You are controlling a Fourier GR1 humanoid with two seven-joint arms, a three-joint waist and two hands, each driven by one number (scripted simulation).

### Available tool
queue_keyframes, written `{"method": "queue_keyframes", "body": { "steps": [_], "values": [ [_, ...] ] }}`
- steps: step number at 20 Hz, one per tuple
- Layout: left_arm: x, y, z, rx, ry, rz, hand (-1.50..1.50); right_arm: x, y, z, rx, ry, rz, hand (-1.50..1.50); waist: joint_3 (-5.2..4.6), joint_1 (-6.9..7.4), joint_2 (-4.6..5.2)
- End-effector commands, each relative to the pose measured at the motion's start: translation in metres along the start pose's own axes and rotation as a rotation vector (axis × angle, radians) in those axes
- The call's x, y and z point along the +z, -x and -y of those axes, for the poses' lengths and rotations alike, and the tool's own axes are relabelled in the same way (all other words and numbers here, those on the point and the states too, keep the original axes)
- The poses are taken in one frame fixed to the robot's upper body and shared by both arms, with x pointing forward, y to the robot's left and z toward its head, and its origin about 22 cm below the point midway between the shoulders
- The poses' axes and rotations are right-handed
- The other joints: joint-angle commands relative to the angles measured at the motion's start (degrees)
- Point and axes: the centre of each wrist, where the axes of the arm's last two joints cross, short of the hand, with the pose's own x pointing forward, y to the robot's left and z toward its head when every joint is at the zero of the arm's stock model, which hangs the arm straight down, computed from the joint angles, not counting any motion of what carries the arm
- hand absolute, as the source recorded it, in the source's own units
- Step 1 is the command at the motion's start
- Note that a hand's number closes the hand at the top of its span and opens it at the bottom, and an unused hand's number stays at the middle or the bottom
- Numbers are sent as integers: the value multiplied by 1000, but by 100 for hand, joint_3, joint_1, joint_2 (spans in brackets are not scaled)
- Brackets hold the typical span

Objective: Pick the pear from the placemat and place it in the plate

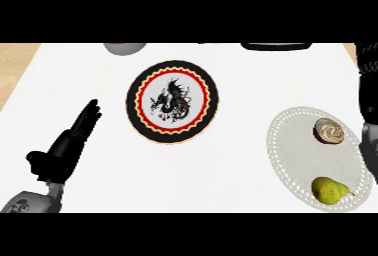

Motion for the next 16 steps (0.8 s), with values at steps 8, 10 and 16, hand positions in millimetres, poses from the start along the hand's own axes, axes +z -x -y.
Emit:
{"method": "queue_keyframes", "body": {
  "steps": [8, 10, 16],
  "values": [
    [35, 42, -18, 52, -296, -269, 0, 165, 89, 91, 302, 628, -436, 150, -28, -747, 192],
    [37, 44, -16, 73, -333, -294, 0, 212, 102, 85, 438, 750, -515, 150, -2, -568, 84],
    [40, 50, -5, 88, -339, -368, 0, 161, 63, 16, -339, 1143, -204, -150, 115, -650, -245]
  ]
}}
